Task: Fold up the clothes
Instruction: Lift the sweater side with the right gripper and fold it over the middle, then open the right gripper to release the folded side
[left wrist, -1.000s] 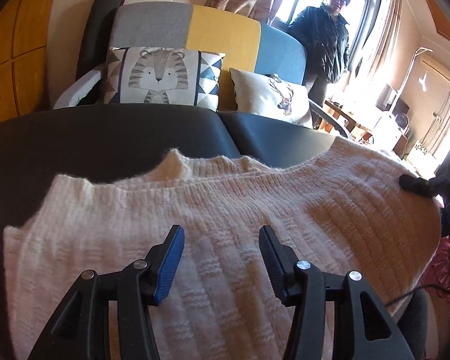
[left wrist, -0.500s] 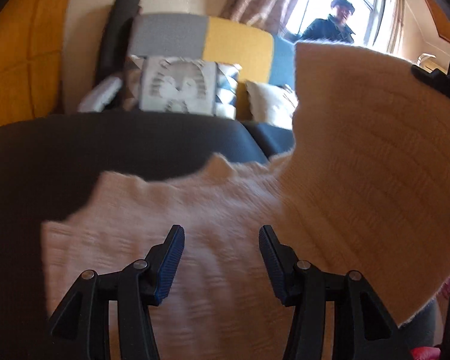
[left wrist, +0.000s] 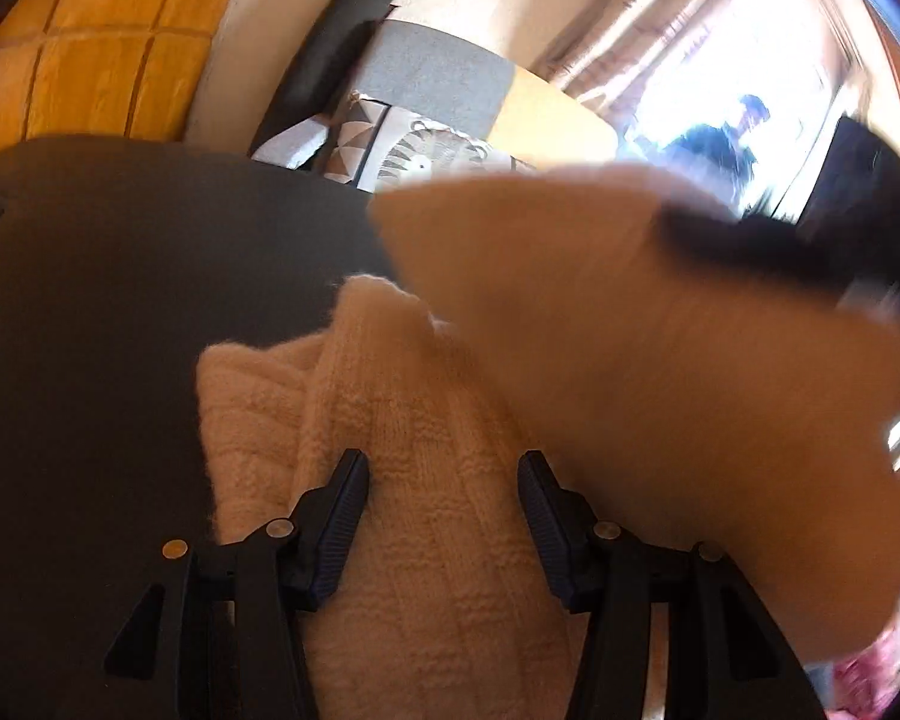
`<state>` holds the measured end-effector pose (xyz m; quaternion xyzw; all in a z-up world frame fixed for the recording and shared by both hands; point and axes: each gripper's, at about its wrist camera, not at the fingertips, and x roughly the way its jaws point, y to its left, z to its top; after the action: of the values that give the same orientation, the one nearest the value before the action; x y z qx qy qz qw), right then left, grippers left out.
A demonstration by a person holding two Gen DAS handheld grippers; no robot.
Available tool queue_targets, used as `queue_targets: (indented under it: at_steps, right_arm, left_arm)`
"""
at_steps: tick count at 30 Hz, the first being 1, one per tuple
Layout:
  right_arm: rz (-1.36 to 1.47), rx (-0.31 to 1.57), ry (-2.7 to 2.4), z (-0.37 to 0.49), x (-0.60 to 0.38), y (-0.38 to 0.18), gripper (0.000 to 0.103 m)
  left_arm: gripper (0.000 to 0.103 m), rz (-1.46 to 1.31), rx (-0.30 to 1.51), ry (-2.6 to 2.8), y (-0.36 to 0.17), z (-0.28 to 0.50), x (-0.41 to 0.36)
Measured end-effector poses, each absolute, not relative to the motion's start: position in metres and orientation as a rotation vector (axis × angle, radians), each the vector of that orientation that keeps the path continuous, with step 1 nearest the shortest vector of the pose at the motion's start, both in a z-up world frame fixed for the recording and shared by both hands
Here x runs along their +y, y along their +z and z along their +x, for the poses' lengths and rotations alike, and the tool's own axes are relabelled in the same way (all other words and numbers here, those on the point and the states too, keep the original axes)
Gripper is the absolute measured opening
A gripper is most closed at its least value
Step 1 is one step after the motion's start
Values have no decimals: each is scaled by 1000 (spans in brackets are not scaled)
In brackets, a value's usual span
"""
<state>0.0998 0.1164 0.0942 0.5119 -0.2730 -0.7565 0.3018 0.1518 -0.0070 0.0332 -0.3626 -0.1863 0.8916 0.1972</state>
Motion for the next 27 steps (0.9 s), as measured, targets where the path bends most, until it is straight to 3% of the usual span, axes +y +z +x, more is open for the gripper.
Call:
queue_targets:
  at_steps: [6,10,12,14,19,27]
  right_arm:
    - [1401,-481,-2114,99,81,78,22]
    - [1404,-336,-2164,104,63,77,29]
    - [1389,-289,-2169,111,56,77,37]
    - [1374,-242,-2174,117,49,77,52]
    - [1334,-124,-2183,134,33,78,68]
    - [1033,-270,-2221,174,79,120,68]
  left_arm:
    - [52,-1040,-648,2505,37,165,-41]
    - [52,-1090,-717,2535,29,172,-61]
    - [52,-1118,-793,2505,19,170,-71]
    - [52,-1085,-827,2500,17,171,-76]
    - [52,-1098,-782,2499,15,164,-72]
    - [52,-1107,-796,2473,13,165,-79]
